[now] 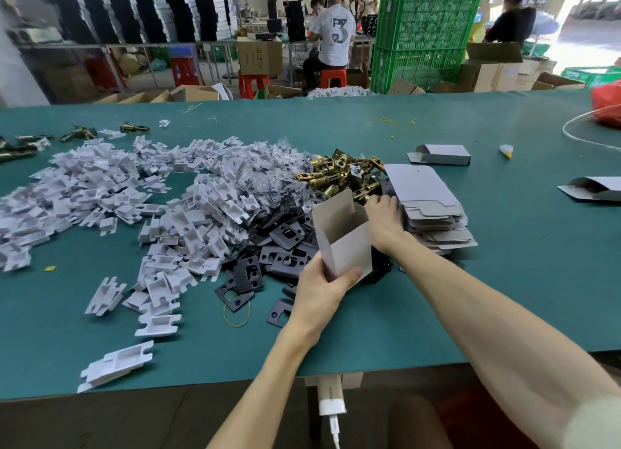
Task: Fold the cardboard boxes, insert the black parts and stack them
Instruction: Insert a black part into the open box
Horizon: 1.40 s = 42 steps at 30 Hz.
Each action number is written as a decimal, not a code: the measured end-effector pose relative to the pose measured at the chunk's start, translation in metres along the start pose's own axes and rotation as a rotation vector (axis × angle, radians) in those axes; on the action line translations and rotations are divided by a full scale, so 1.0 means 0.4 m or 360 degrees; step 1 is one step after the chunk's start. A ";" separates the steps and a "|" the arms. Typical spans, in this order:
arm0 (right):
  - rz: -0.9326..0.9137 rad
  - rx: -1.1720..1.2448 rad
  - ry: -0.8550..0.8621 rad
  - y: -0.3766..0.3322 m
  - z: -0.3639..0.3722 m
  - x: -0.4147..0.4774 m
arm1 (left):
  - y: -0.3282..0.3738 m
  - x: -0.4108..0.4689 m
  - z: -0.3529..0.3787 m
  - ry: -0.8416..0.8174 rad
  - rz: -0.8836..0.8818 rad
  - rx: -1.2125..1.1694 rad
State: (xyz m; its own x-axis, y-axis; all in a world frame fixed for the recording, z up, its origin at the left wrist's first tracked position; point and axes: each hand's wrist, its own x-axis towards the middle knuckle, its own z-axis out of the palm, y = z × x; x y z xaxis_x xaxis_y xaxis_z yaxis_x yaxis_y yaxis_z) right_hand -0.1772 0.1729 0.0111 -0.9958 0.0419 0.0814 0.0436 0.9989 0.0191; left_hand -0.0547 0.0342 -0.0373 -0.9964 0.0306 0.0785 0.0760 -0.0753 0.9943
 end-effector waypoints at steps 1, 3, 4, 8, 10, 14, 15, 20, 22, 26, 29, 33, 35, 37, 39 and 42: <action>0.0010 -0.0048 0.0042 0.002 0.003 -0.001 | 0.000 0.000 0.001 0.0000 -0.0004 -0.0006; -0.0017 -0.0143 0.0096 0.001 0.008 -0.006 | 0.002 0.000 0.002 0.0005 -0.0014 -0.0013; -0.0032 -0.0151 0.0095 -0.002 0.009 -0.010 | 0.003 -0.001 0.002 0.0006 -0.0013 -0.0021; -0.0104 -0.0126 0.0120 -0.013 0.020 -0.033 | 0.008 0.002 0.002 0.0010 -0.0005 -0.0049; -0.0062 -0.0082 0.0111 -0.009 0.023 -0.053 | 0.007 0.000 0.002 0.0003 0.0000 -0.0043; -0.0067 0.0115 0.0045 0.007 0.005 -0.082 | 0.007 0.000 0.001 -0.0002 0.0007 -0.0027; -0.0094 0.0165 0.0039 0.014 -0.006 -0.089 | 0.006 0.000 0.000 -0.0008 0.0010 -0.0016; -0.0210 0.0344 0.0150 0.047 -0.054 -0.124 | 0.006 0.000 -0.003 -0.0043 0.0028 0.0017; -0.0239 0.0323 0.0241 0.056 -0.062 -0.136 | 0.007 -0.002 -0.002 -0.0039 0.0020 -0.0010; -0.0260 0.0474 0.0380 0.086 -0.077 -0.146 | 0.011 -0.010 -0.001 -0.0012 -0.0022 -0.0031; -0.0198 0.0761 0.0418 0.112 -0.104 -0.152 | 0.015 -0.012 -0.001 -0.0013 -0.0020 -0.0064; -0.0115 0.1315 0.0379 0.140 -0.173 -0.175 | 0.013 -0.011 0.000 -0.0119 -0.0060 -0.0070; -0.0236 0.1338 0.0584 0.153 -0.224 -0.194 | 0.012 -0.012 0.000 -0.0167 -0.0069 -0.0046; -0.0410 0.1337 0.0777 0.158 -0.285 -0.215 | 0.014 -0.014 0.000 -0.0216 -0.0062 -0.0014; -0.0588 0.1373 0.0814 0.156 -0.337 -0.236 | 0.016 -0.016 0.002 -0.0275 -0.0049 0.0016; -0.0740 0.1339 0.0641 0.134 -0.373 -0.262 | 0.019 -0.018 0.003 -0.0322 -0.0030 0.0038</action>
State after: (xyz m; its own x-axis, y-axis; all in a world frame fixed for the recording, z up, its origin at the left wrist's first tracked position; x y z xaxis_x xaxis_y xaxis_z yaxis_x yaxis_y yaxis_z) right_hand -0.0585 0.2187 0.1523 -0.7928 -0.2072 0.5732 -0.5615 0.6140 -0.5548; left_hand -0.0469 0.0345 -0.0303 -0.9703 0.2314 0.0707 0.0608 -0.0495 0.9969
